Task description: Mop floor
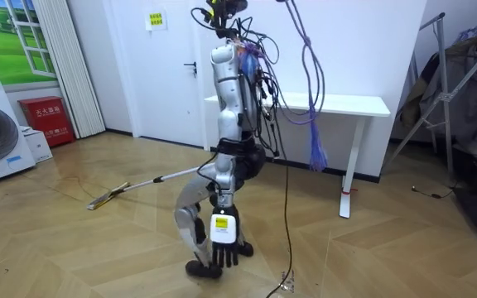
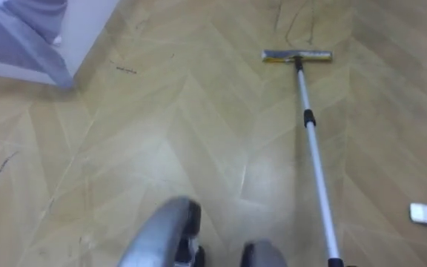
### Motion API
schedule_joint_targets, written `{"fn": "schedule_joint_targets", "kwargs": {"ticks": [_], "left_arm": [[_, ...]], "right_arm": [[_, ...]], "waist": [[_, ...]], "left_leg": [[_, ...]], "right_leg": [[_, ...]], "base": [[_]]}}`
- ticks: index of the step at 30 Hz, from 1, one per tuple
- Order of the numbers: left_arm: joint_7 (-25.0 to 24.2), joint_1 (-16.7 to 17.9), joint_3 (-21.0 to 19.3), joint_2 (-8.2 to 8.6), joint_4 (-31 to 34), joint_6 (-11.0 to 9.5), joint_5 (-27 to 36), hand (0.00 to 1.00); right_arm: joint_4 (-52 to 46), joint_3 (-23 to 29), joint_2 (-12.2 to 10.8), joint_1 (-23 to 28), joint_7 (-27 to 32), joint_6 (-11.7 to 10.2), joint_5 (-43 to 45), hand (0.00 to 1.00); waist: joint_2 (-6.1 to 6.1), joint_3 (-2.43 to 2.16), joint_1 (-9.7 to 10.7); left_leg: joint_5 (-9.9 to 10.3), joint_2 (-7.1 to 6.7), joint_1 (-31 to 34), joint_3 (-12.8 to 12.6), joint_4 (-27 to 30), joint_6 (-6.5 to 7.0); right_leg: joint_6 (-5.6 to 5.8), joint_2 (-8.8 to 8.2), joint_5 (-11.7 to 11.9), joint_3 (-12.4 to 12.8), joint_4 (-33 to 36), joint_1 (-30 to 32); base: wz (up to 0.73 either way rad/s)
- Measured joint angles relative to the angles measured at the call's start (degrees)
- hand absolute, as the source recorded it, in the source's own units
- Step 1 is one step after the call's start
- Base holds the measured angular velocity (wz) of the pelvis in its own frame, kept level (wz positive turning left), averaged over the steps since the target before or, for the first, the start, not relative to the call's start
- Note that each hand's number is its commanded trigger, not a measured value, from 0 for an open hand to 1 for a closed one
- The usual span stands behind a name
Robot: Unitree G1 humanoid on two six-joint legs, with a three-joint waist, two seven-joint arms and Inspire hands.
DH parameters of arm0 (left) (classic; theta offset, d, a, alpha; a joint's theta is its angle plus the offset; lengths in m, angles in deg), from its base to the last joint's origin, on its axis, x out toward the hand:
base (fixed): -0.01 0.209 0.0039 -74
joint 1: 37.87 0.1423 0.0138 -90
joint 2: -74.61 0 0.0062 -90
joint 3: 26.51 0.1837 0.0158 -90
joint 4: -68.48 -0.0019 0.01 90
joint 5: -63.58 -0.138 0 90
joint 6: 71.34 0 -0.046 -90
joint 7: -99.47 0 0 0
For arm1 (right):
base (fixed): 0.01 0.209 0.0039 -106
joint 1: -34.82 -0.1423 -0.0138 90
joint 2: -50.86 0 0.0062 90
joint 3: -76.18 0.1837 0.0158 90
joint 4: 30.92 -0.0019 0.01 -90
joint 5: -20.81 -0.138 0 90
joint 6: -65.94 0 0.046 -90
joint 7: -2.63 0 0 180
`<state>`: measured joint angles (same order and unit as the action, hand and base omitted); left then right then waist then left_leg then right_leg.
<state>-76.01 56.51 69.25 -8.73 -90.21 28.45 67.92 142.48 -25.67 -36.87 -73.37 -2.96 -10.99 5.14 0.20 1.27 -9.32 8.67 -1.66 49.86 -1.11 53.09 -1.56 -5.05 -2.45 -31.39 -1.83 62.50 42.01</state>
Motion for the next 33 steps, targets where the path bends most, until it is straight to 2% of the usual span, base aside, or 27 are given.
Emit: {"fn": "schedule_joint_targets", "kwargs": {"ticks": [1,2,4,5,6,8,9,10,11,13,14,15,16,17,18,19,21,23,24,25,26,27,28,29,30,31,33], "left_arm": [[-0.3,-0.2,0.0,-0.34,0.1,-0.1,0.0,0.0],[-0.7,-0.9,0.1,-0.81,0.2,-0.1,0.0,0.0],[-1.7,-1.1,0.3,-0.72,0.3,0.0,-0.2,0.0],[-2.4,-1.1,0.9,-0.64,0.5,0.1,-0.3,0.0],[-2.7,-1.0,1.3,-0.58,0.6,0.1,-0.2,0.0],[-2.4,-0.8,1.2,-0.54,1.2,0.1,-0.2,0.0],[-2.2,-0.9,1.2,-0.52,1.5,0.1,-0.2,0.0],[-1.4,-1.1,1.1,-0.33,2.4,0.0,-0.3,0.0],[-0.9,-1.0,1.1,-0.17,3.0,-0.4,-0.3,0.0],[0.1,-1.0,1.1,-0.27,3.8,-1.2,-0.3,0.0],[0.7,-1.0,1.2,-0.21,4.0,-1.4,-0.2,0.0],[1.0,-1.0,1.2,-0.16,4.0,-1.4,-0.3,0.0],[1.1,-0.9,1.2,-0.12,4.0,-1.4,-0.3,0.0],[1.4,-0.7,1.2,-0.07,4.1,-1.3,-0.3,0.0],[1.5,-0.4,1.1,0.07,4.2,-1.1,-0.4,0.0],[1.6,0.4,1.2,0.38,4.4,-0.6,-0.3,0.0],[1.6,0.5,1.2,0.33,4.4,0.5,0.2,0.0],[1.8,0.5,1.3,0.18,4.6,0.9,2.2,0.0],[1.9,0.5,1.4,0.14,4.7,1.0,3.0,0.0],[2.4,0.5,1.9,-0.38,4.7,1.1,4.3,0.0],[2.9,0.9,2.8,-1.03,5.2,1.2,5.0,0.0],[3.2,1.4,3.3,-1.32,6.3,1.4,5.0,0.0],[3.7,2.3,3.5,-1.49,7.8,1.4,5.0,0.0],[3.7,3.0,3.5,-1.51,9.3,1.3,4.7,0.0],[3.7,3.3,3.5,-1.51,9.4,1.2,4.6,0.0],[3.6,3.9,3.5,-1.56,9.8,1.1,4.5,0.0],[2.3,5.0,3.4,-1.51,9.9,1.4,3.7,0.0]], "right_arm": [[-0.8,-0.1,0.1,0.5,-0.2,0.0,-0.8,1.0],[-1.1,-0.2,0.0,1.7,-0.3,-0.1,-2.0,1.0],[-0.8,-0.3,0.0,4.6,-0.4,-0.8,-3.6,1.0],[-0.2,-0.3,0.2,7.3,-0.5,-1.1,-4.5,1.0],[0.4,-0.4,0.5,9.4,-0.4,-1.2,-4.5,1.0],[1.0,-0.4,0.8,11.8,0.7,-1.2,-4.1,1.0],[1.1,-0.4,0.9,12.3,1.1,-1.2,-4.1,1.0],[1.1,-0.4,0.9,13.8,1.7,-1.2,-4.2,1.0],[1.1,-0.3,0.5,15.4,2.5,-1.2,-4.2,1.0],[1.1,-0.4,-0.8,16.1,3.4,-1.2,-4.5,1.0],[1.1,-0.4,-1.6,16.2,3.9,-1.2,-4.6,1.0],[1.1,-0.4,-2.1,16.3,4.3,-1.2,-4.6,1.0],[1.1,-0.4,-3.1,16.5,5.1,-1.2,-4.5,1.0],[1.0,-0.3,-4.0,17.0,5.4,-1.2,-4.5,1.0],[1.0,-0.3,-4.1,17.2,5.5,-1.1,-4.4,1.0],[1.0,-0.2,-4.1,17.1,5.5,-0.9,-3.9,1.0],[0.8,0.3,-4.0,15.6,5.9,-0.5,-2.9,1.0],[1.4,1.1,-2.5,12.0,6.2,0.8,-2.5,1.0],[1.8,1.3,-1.9,10.8,6.2,0.9,-2.5,1.0],[2.2,1.3,-0.7,8.5,6.2,1.0,-2.6,1.0],[2.0,0.5,0.5,6.1,6.2,0.9,-2.6,1.0],[1.9,0.3,1.0,4.8,6.2,0.7,-2.7,1.0],[1.3,0.1,2.0,2.6,6.1,0.6,-2.8,1.0],[1.0,0.1,2.6,1.3,5.9,0.3,-3.5,1.0],[0.9,0.1,2.7,0.9,5.9,0.0,-4.2,1.0],[0.2,0.1,2.4,-0.4,5.5,-0.1,-5.0,1.0],[-1.0,-0.5,1.9,0.0,4.4,-0.6,-8.2,1.0]], "waist": [[-0.01,-0.01,0.2],[-0.44,-0.11,1.0],[-0.68,-0.18,2.2],[-1.09,-0.36,2.5],[-1.57,-0.67,2.8],[-2.11,-0.94,2.6],[-2.25,-0.82,2.7],[-3.17,-0.8,3.2],[-4.32,-1.09,3.6],[-5.32,-0.81,4.4],[-5.4,-0.74,5.0],[-5.32,-0.76,5.4],[-5.05,-0.58,5.9],[-4.6,-0.39,5.8],[-4.58,-0.41,5.9],[-4.38,-0.32,5.7],[-4.53,-0.39,5.6],[-3.93,-0.33,4.6],[-3.9,-0.29,4.2],[-3.47,-0.24,3.1],[-2.41,0.07,2.0],[-2.15,0.18,1.7],[-1.38,0.42,1.3],[-1.04,0.42,1.1],[-0.79,0.45,0.8],[-0.18,0.57,0.4],[0.27,0.5,-0.5]], "left_leg": [[0.4,0.0,-1.2,-0.1,-2.9,0.08],[1.8,-0.25,-1.3,-0.7,-4.1,2.64],[2.5,-0.16,-2.6,-2.0,-5.2,3.77],[3.4,-0.09,-4.2,-3.0,-6.0,5.03],[4.5,-0.15,-5.5,-4.2,-6.3,6.46],[6.9,-0.83,-5.8,-5.5,-5.9,7.65],[7.6,-1.49,-5.8,-5.4,-5.6,8.01],[8.7,-2.3,-5.8,-5.4,-5.0,8.32],[9.8,-2.45,-6.0,-5.2,-4.7,9.15],[10.9,-2.5,-6.4,-5.2,-4.9,9.57],[11.3,-2.69,-6.6,-5.2,-5.3,9.64],[11.6,-2.84,-6.9,-5.2,-5.5,9.56],[12.6,-2.95,-7.6,-5.3,-5.6,9.38],[13.9,-2.95,-8.8,-5.4,-5.5,8.9],[14.5,-2.91,-9.5,-5.1,-5.4,8.55],[15.5,-2.38,-10.7,-4.7,-5.3,7.58],[16.7,-1.56,-11.5,-3.9,-3.8,6.13],[16.7,-0.43,-10.6,-4.6,3.5,5.4],[16.2,0.27,-9.7,-4.9,6.5,4.49],[14.0,1.73,-7.5,-5.0,12.8,1.92],[10.4,2.65,-4.9,-4.9,19.2,1.3],[8.2,2.98,-3.4,-4.8,21.9,1.06],[4.9,2.97,-0.8,-4.7,26.0,0.67],[5.6,2.98,1.2,-4.8,25.5,1.2],[6.2,2.92,2.0,-4.9,23.7,1.7],[7.8,2.93,3.1,-5.0,17.4,1.88],[7.4,1.98,3.1,-4.4,-0.3,1.79]], "right_leg": [[0.19,0.0,-0.1,-0.1,-0.2,0.0],[0.86,-0.14,-0.4,0.0,-0.7,-0.4],[1.92,-0.38,-0.6,0.0,-3.0,-2.8],[3.09,-0.56,0.3,0.2,-5.3,-5.2],[3.64,-1.07,1.2,0.4,-6.8,-7.0],[4.5,-2.4,1.5,0.7,-6.2,-6.8],[5.09,-2.56,2.0,0.7,-4.5,-5.9],[5.77,-3.21,4.9,1.0,0.0,-3.5],[6.6,-3.33,7.7,1.9,3.6,-1.1],[7.05,-3.0,8.2,2.4,3.0,2.6],[7.11,-2.55,8.3,3.1,-0.7,5.3],[7.13,-2.41,8.4,3.2,-3.3,6.3],[6.3,-2.38,9.8,2.8,-9.2,7.4],[5.48,-2.18,13.5,2.0,-12.4,8.0],[5.13,-1.89,14.7,1.8,-12.8,7.5],[3.93,-1.4,14.3,0.9,-13.0,5.9],[2.84,-0.75,13.0,-0.2,-12.3,4.4],[1.48,-0.18,9.2,-0.5,-9.2,3.4],[1.24,0.14,8.2,-0.6,-8.3,3.1],[0.63,0.8,6.2,-0.4,-6.0,2.8],[0.03,1.31,4.4,0.0,-3.4,2.8],[-0.28,1.41,3.6,0.2,-2.4,2.8],[-0.64,1.59,2.1,0.4,-0.8,2.6],[-0.21,1.74,1.1,0.4,0.0,2.2],[-0.34,1.74,0.7,0.4,0.1,1.9],[-0.4,1.85,0.3,0.4,-0.4,1.1],[-0.18,2.14,-0.8,0.3,-3.0,-1.9]], "base": [[0.35],[0.44],[0.57],[0.54],[0.32],[0.0],[-0.09],[-0.03],[-0.03],[-0.11],[-0.12],[-0.05],[0.0],[0.0],[-0.09],[-0.1],[-0.04],[0.03],[-0.07],[-0.22],[-0.24],[-0.13],[0.1],[0.15],[0.1],[-0.1],[-0.11]]}}
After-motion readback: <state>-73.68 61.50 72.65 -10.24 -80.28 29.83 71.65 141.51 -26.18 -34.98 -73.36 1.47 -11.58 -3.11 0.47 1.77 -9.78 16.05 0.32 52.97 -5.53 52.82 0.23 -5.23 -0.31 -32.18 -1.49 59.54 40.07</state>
